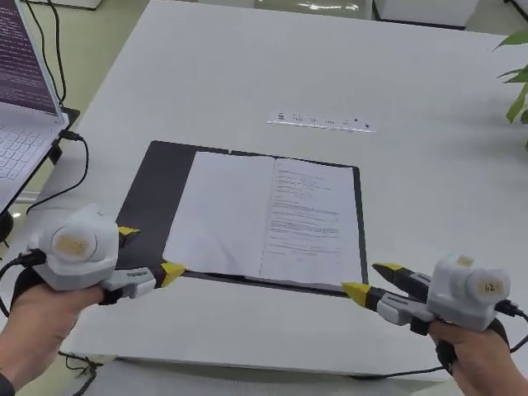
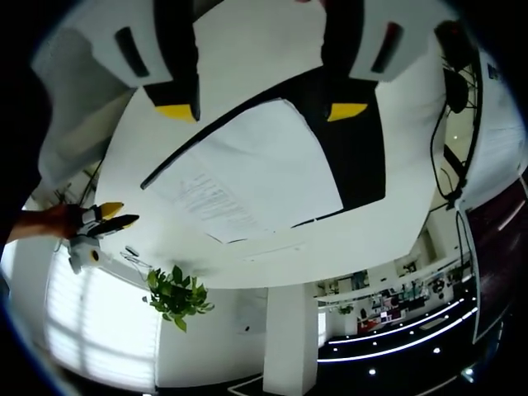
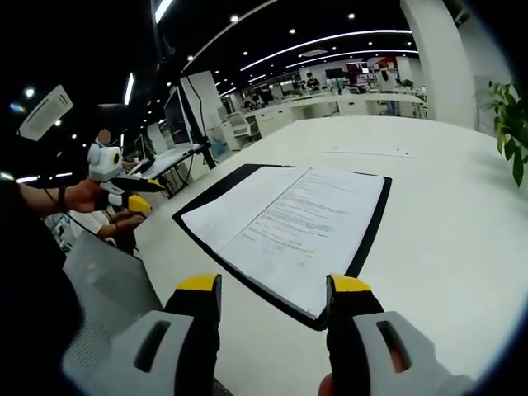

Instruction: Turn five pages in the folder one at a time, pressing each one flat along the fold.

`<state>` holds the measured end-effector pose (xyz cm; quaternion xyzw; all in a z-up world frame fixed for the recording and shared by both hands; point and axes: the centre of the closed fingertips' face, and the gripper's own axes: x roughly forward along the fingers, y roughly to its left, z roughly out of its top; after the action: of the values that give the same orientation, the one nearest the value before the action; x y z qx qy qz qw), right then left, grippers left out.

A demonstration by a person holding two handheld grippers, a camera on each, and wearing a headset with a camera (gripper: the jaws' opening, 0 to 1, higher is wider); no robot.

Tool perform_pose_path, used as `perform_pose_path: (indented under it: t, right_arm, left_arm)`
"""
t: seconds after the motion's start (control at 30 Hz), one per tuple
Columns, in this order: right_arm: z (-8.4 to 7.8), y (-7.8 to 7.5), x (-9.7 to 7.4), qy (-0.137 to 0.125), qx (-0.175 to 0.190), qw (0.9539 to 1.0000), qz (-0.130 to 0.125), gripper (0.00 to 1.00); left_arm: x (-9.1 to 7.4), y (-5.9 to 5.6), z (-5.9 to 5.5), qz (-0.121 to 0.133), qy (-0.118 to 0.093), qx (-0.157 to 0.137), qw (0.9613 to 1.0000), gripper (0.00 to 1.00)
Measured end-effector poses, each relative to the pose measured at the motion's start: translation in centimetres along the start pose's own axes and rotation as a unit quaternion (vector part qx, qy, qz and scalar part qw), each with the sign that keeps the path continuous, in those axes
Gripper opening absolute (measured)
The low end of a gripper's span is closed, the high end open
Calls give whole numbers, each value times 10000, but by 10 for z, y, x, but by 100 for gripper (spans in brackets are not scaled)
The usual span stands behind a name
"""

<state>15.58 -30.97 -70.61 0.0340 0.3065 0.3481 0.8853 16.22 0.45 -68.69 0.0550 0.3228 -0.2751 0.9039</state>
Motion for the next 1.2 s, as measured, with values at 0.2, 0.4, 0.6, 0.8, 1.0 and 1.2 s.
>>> perform_pose_path:
  t: [0.2, 0.4, 0.6, 0.8, 1.0, 1.2]
  right_arm:
    - [-5, -8, -12, -94, 110, 9998, -99, 50]
    - [-9, -8, -15, -193, 265, 9994, -114, 50]
    - [-9, -6, -14, -205, 314, 9993, -86, 49]
    - [-11, -7, -14, -227, 372, 9990, -74, 48]
    - [-13, -9, -18, -303, 454, 9985, -97, 48]
    - [-17, -12, -23, -362, 614, 9974, -138, 48]
  left_arm:
    - [-2, -16, -7, 4, 51, -87, 9999, 60]
    - [2, -26, 0, 1, 3, -153, 9999, 60]
    - [4, -29, 4, 5, -11, -152, 9999, 60]
    - [6, -29, 7, 12, 14, -97, 10000, 60]
    - [13, -38, 13, -82, 35, -16, 10000, 59]
    - [25, -52, 21, -228, 53, 41, 9997, 59]
